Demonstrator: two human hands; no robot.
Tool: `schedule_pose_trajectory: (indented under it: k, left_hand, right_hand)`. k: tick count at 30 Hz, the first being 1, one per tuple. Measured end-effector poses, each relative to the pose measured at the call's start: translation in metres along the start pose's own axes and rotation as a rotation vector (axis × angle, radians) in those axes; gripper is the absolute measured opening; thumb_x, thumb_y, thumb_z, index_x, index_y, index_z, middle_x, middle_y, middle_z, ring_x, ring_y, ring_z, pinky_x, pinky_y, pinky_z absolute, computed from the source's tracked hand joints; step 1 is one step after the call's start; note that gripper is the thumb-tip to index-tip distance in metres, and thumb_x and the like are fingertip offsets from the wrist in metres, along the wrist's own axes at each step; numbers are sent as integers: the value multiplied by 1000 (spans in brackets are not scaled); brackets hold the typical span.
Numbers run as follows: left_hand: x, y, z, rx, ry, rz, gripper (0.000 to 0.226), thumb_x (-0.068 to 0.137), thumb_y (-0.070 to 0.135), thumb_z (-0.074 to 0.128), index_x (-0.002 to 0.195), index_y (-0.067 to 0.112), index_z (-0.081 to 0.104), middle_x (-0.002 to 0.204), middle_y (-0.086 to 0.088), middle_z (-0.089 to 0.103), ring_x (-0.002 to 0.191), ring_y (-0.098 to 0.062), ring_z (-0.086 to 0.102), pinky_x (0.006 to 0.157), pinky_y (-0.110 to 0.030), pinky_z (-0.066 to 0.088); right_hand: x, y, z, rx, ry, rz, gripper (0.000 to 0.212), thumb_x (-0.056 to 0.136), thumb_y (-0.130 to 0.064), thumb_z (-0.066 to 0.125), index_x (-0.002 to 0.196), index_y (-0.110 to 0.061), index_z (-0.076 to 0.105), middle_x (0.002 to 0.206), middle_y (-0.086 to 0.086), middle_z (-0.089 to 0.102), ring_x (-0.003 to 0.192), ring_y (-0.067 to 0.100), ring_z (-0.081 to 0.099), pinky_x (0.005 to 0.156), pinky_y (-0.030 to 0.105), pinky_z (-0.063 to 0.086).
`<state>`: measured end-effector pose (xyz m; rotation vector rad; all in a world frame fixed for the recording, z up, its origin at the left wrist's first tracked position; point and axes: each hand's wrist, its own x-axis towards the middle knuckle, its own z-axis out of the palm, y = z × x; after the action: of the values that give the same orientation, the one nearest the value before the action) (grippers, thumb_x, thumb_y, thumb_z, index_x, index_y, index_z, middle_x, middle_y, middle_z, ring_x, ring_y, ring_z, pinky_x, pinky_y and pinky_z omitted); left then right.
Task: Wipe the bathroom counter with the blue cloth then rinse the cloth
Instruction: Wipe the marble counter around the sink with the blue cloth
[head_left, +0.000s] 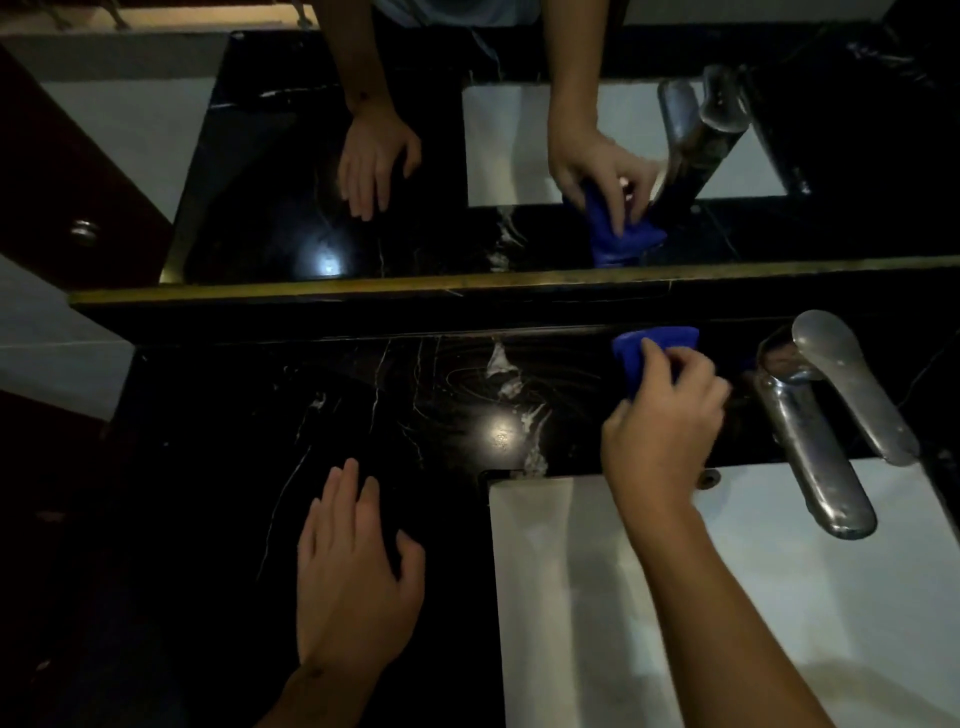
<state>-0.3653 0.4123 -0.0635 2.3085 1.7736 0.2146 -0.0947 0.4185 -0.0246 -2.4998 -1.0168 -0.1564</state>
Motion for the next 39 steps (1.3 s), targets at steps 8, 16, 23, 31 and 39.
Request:
schedule_pose_trajectory:
  k: [8,16,23,31,39]
  left_hand:
    - [2,-1,-2,7,-33,3,66,89,38,38,143,2,49,161,-15,37,154,-26,24,125,-41,12]
    - [2,3,-3,24,-16,6,65,88,36,39,141,0,51,159,-18,39,152,-29,28,124,-45,17]
    - [2,3,-4,41,-12,13,63,88,34,41,140,0,52,158,-18,40,151,-30,30,124,-42,14]
    - [2,0,-1,14,-17,27,63,90,33,41,144,0,49,160,-18,37,152,-30,29,125,-45,19]
    - [2,-2,8,72,-30,38,69,96,38,34,155,1,31,164,-16,27,154,-29,23,123,-44,17]
  right_hand:
    - [7,13,18,119,49,61,52,79,11,58,131,3,59,146,20,52,139,36,43,115,48,39]
    - [16,-8,36,-20,-210,107,61,93,-10,45,152,2,34,160,19,35,150,32,27,124,46,21]
    - [0,-65,53,9,-284,-15,69,89,-9,49,154,3,30,160,19,33,151,32,26,125,43,19]
    - [-18,-78,66,132,-286,-274,59,88,-5,49,146,1,46,150,19,50,141,33,44,120,44,32]
    - [20,-88,71,195,-589,-878,48,100,-18,48,149,-15,49,154,1,49,143,16,44,120,23,21]
